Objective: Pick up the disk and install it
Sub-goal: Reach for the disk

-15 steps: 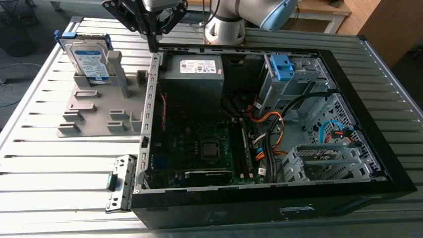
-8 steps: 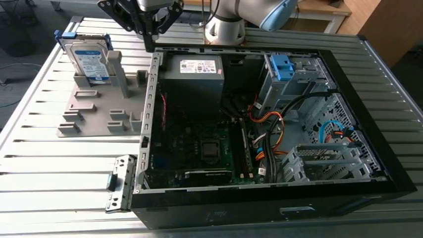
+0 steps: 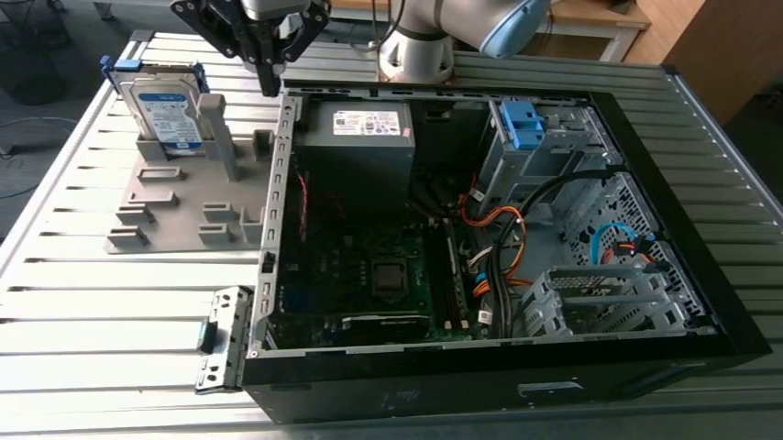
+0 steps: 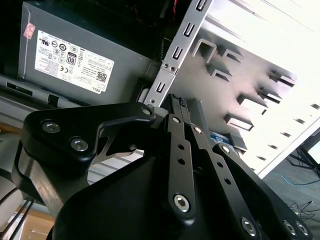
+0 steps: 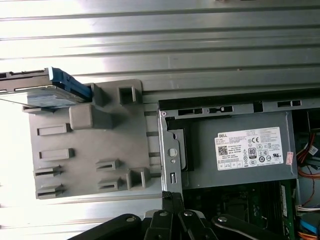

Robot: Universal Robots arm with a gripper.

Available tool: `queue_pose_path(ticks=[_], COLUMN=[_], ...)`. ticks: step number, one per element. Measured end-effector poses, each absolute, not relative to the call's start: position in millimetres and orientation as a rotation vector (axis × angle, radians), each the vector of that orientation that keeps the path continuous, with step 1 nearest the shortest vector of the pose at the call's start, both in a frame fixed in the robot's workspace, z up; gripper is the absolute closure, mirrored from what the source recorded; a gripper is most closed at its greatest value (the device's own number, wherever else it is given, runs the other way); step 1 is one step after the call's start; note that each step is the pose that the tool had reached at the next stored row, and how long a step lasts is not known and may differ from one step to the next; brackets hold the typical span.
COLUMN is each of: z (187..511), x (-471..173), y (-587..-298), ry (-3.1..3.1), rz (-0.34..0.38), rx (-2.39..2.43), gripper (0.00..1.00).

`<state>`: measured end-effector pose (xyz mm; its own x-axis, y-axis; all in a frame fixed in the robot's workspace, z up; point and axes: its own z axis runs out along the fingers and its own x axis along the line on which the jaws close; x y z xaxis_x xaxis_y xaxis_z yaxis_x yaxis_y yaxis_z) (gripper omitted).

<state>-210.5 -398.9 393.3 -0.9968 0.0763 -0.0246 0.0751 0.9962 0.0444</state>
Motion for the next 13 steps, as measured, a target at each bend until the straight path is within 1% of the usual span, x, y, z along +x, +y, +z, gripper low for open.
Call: queue_pose_path(ticks=[13], z=[393], x=[-223], y=[-399], ry=[3.112], rz=[0.068], rx=[0.118], gripper=[0.89])
